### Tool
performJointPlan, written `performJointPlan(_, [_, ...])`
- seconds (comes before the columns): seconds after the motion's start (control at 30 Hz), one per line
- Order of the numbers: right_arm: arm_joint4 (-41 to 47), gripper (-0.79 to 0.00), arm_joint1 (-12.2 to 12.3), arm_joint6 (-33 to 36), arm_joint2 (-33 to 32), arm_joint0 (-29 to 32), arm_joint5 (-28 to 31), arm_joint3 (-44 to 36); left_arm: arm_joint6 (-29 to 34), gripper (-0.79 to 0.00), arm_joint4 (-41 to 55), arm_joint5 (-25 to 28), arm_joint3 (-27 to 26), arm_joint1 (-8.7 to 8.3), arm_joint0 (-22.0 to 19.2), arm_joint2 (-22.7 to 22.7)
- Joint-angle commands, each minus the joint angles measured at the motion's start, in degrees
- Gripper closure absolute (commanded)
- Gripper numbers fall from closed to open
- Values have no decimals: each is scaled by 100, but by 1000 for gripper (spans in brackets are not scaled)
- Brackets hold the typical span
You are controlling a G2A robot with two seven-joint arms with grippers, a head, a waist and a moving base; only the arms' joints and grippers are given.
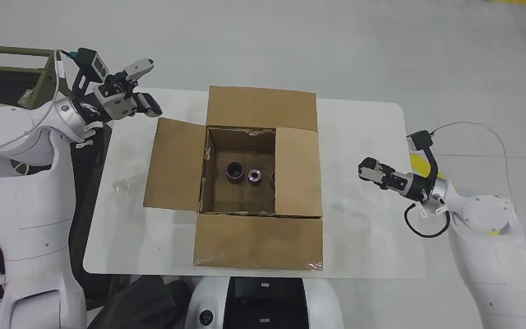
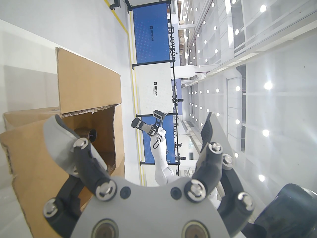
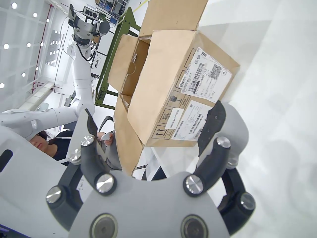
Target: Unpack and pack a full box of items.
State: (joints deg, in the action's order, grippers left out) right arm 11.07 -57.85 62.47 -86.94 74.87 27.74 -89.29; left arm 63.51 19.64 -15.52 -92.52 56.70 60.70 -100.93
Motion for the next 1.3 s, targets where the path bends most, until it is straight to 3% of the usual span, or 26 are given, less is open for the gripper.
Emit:
performJointPlan(0.0, [-2,-785,0,-4,0,2,-1,-4,0,-785,0,0,0,0,0,0])
performJointPlan(0.83, [-2,-785,0,-4,0,2,-1,-4,0,-785,0,0,0,0,0,0])
performJointPlan(1.03, [-2,-785,0,-4,0,2,-1,-4,-478,-785,-226,668,223,-38,143,-201])
performJointPlan(1.27, [-2,-785,0,-4,0,2,-1,-4,-193,-785,-670,1228,948,-150,121,-337])
